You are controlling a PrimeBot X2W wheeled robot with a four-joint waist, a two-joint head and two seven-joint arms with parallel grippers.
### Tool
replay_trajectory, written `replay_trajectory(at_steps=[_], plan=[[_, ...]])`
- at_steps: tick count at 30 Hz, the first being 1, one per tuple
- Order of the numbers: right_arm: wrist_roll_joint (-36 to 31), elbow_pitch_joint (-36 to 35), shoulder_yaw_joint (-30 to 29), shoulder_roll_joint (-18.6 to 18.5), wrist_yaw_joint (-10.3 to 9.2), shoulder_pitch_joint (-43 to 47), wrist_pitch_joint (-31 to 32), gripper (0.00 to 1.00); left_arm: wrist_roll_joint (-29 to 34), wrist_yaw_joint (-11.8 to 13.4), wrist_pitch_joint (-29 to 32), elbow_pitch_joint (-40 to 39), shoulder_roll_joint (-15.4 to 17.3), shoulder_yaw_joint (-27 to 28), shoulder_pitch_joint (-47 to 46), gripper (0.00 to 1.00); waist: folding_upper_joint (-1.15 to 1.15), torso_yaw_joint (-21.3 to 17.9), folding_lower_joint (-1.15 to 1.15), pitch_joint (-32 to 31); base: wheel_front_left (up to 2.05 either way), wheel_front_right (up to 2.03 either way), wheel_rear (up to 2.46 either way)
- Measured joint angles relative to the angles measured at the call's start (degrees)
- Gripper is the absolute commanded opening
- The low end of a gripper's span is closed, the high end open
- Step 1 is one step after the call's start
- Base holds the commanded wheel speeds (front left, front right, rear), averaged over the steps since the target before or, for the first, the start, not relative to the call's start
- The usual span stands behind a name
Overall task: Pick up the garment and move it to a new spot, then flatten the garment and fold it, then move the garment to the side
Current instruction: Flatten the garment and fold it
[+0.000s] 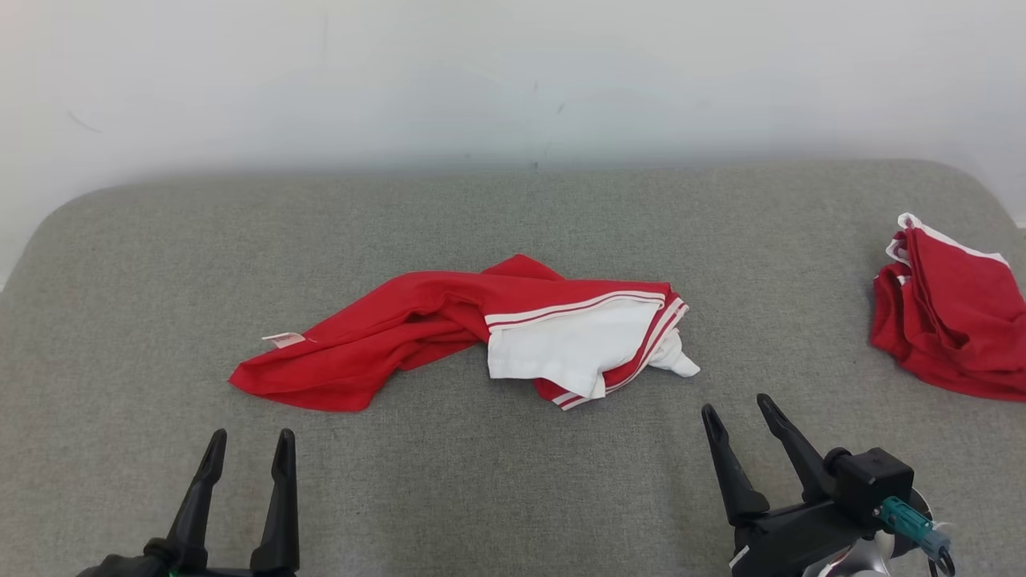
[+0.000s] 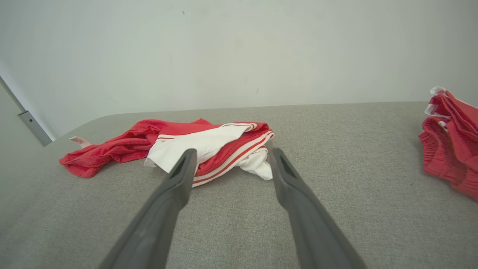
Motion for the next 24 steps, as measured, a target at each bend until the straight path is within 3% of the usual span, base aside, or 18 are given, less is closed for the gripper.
replay_trajectory(at_steps=[24], plan=[[0.1,2.5,0.3,0.0,0.00,-1.3,-1.4,1.00,1.5,-0.5,0.0,1.3,-0.4,1.1,0.4,1.00,0.00,-0.5,0.01,1.0,0.00,0.00,0.00]])
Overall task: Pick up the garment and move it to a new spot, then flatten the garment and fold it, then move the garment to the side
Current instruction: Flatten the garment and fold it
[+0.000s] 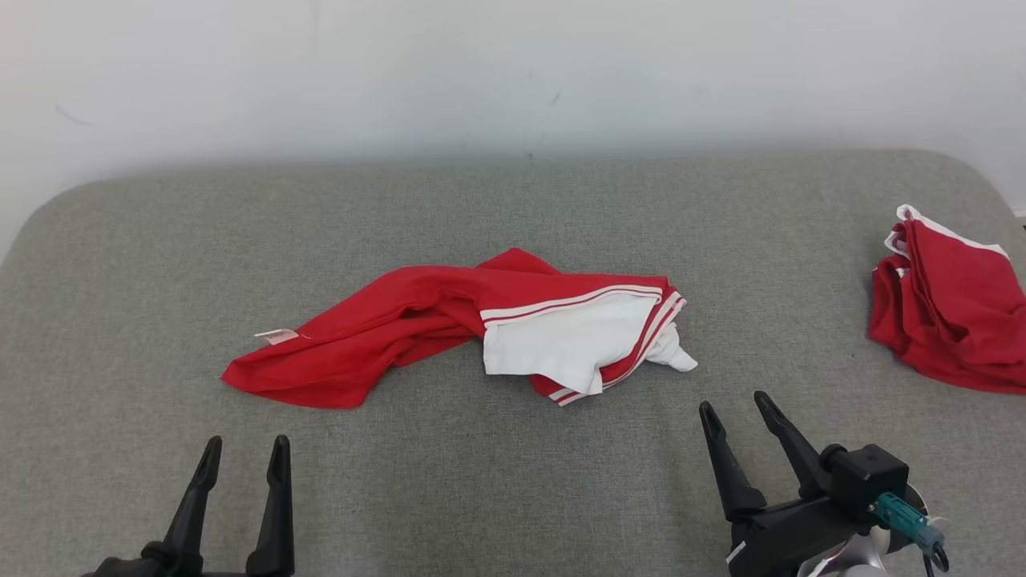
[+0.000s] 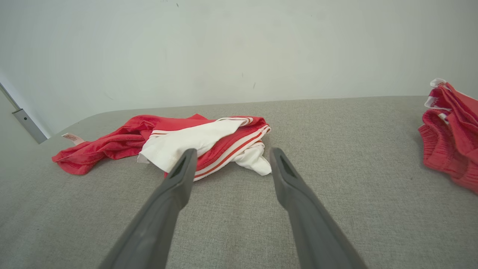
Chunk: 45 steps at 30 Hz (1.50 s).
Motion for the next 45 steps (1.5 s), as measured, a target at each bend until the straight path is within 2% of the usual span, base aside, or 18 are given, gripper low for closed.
replay_trajectory(at_steps=[14,24,30,36,45], plan=[[-0.4,-0.6,1.9,0.0,0.00,-0.4,0.8,1.00,0.3,0.0,0.0,2.4,-0.1,1.0,-0.5,1.00,0.00,0.2,0.00,0.2,0.00,0.00,0.00],[-1.1,-0.7,6.5,0.0,0.00,-2.9,7.3,1.00,1.2,0.0,0.9,12.1,1.5,1.2,-5.1,1.00,0.00,0.8,0.00,0.4,0.00,0.00,0.00],[-6.1,1.1,7.1,0.0,0.00,-6.6,14.4,1.00,1.5,0.5,7.4,19.7,3.5,1.5,-13.9,1.00,0.00,1.2,0.00,1.4,0.00,0.00,0.00],[-9.3,1.9,8.6,0.0,0.00,-10.0,18.6,1.00,1.4,1.3,13.4,26.1,4.1,1.5,-23.2,1.00,0.01,1.4,0.00,3.2,0.00,0.00,0.00],[-10.7,1.7,11.0,0.0,0.01,-14.3,21.2,1.00,1.9,4.8,22.0,35.5,6.1,2.1,-33.5,1.00,0.01,0.6,0.01,7.3,0.00,0.00,0.00]])
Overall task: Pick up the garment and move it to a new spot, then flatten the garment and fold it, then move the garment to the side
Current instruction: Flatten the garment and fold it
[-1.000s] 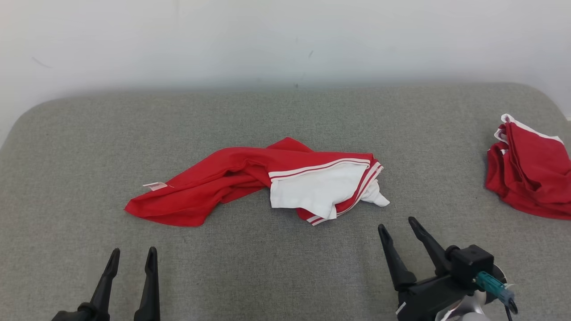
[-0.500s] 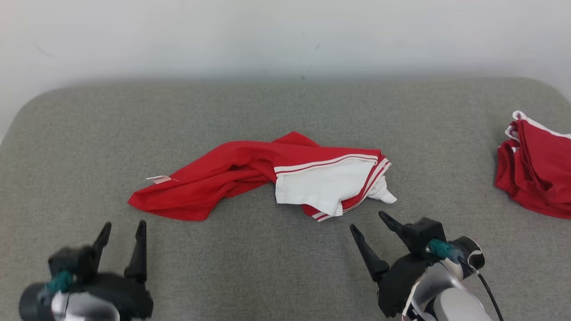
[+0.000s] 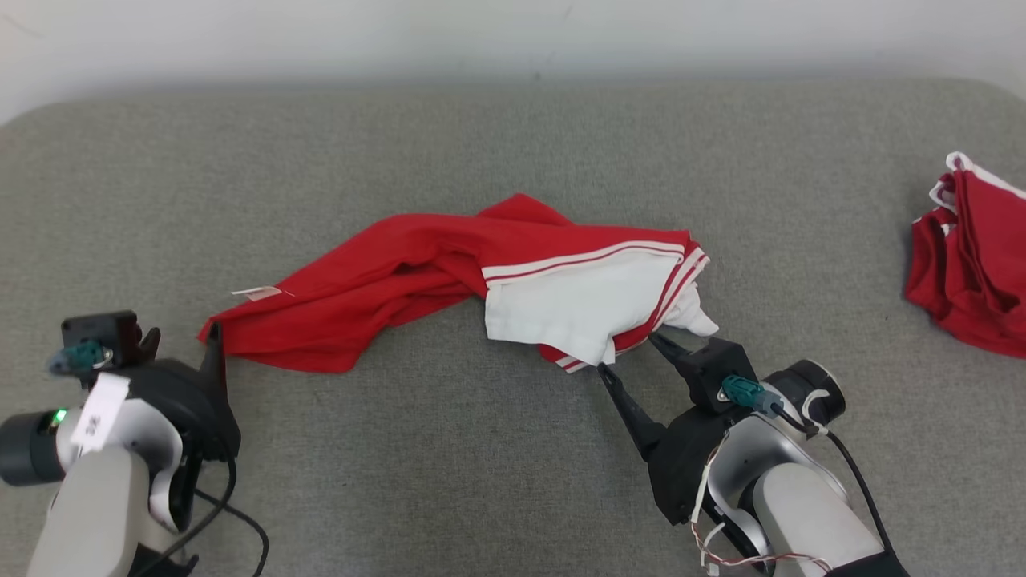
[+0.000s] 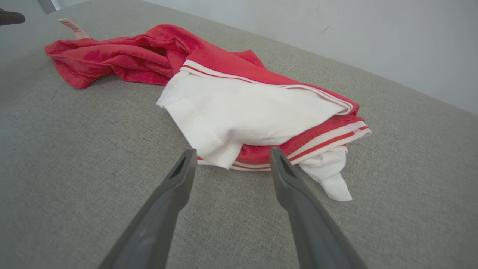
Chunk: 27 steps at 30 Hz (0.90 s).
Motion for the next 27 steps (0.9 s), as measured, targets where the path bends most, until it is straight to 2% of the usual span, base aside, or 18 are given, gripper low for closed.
replay_trajectory(at_steps=[4,10,21,23,24,25,26,27], plan=[[-0.5,-1.2,-0.1,0.0,0.00,-0.7,0.3,1.00,0.2,0.4,2.2,2.4,0.1,-0.4,-3.0,1.00,0.00,-0.5,0.00,2.1,0.00,0.00,0.00],[-1.0,-3.1,-0.5,0.0,-0.01,-0.9,0.6,1.00,0.3,2.8,3.6,6.4,0.4,-0.2,-5.7,1.00,0.00,-0.8,0.00,4.6,0.00,0.00,0.00],[-1.4,-6.5,0.6,0.0,0.00,-0.6,1.6,1.00,0.2,4.3,4.6,11.4,0.8,-0.7,-10.1,1.00,0.00,-0.5,0.00,6.9,0.00,0.00,0.00],[-1.7,-6.9,0.9,0.0,0.00,-0.6,2.1,1.00,0.2,4.3,5.2,12.4,0.9,-1.0,-11.2,0.83,0.00,-0.5,0.00,7.2,0.00,0.00,0.00],[-1.9,-7.0,1.1,0.0,0.00,-0.6,2.1,1.00,0.2,4.3,5.6,12.9,0.9,-1.2,-11.7,0.53,0.00,-0.5,0.00,7.4,0.00,0.00,0.00],[-2.1,-7.3,1.1,0.0,0.00,-0.6,2.4,1.00,0.2,4.3,5.6,13.2,0.9,-1.4,-12.1,0.44,0.00,-0.4,-0.01,7.5,0.00,0.00,0.00],[-2.4,-7.7,1.1,0.0,0.00,-0.6,2.6,1.00,0.2,4.3,5.7,13.6,0.8,-1.5,-12.4,0.17,0.00,-0.4,0.00,7.6,0.00,0.00,0.00],[-2.5,-8.1,1.2,0.0,0.00,-0.6,2.8,1.00,0.2,4.0,5.7,13.9,0.8,-1.7,-12.8,0.00,0.00,-0.3,0.00,7.7,0.00,0.00,0.00]])
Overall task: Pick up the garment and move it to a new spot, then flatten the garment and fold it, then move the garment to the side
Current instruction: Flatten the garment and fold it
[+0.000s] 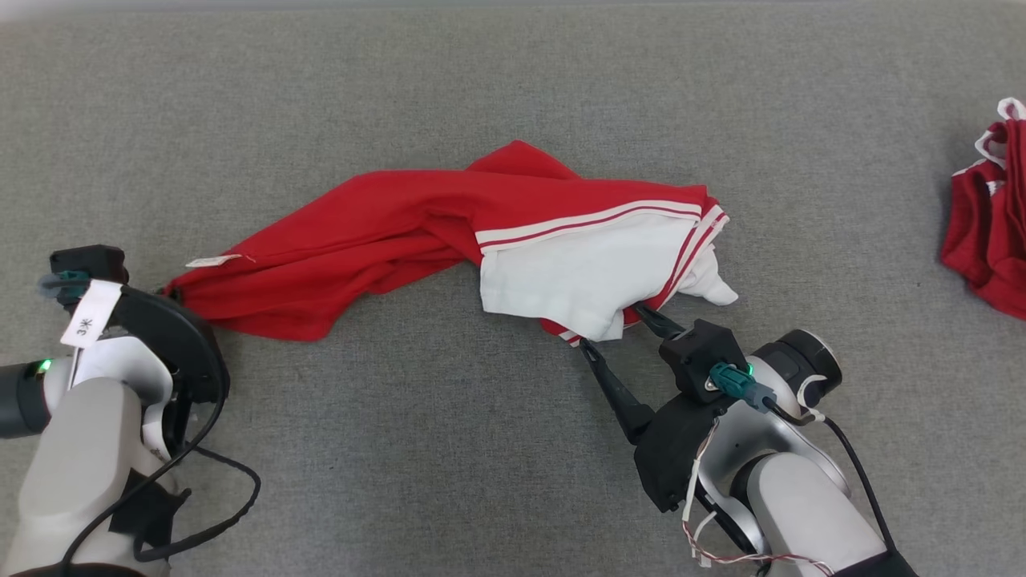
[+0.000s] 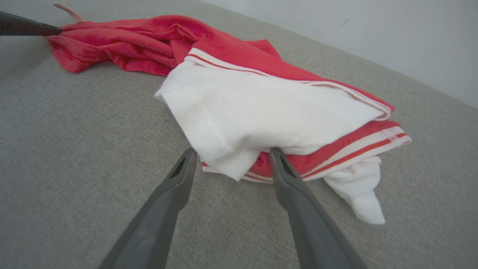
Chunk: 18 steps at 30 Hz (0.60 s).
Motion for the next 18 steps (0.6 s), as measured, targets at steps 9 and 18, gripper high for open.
replay_trajectory(at_steps=[9,18], plan=[[-2.9,-5.2,-2.0,0.0,0.00,3.4,5.3,1.00,-0.9,-1.2,-1.7,3.4,-1.2,-1.1,-1.8,0.00,0.00,0.9,-0.01,-0.3,0.00,0.00,0.00],[-6.1,-6.0,-1.5,0.0,0.00,3.4,7.2,1.00,-1.6,-1.7,-3.7,6.3,-1.4,-1.6,-3.1,0.00,0.00,1.0,-0.01,-0.7,0.00,0.00,0.00]])
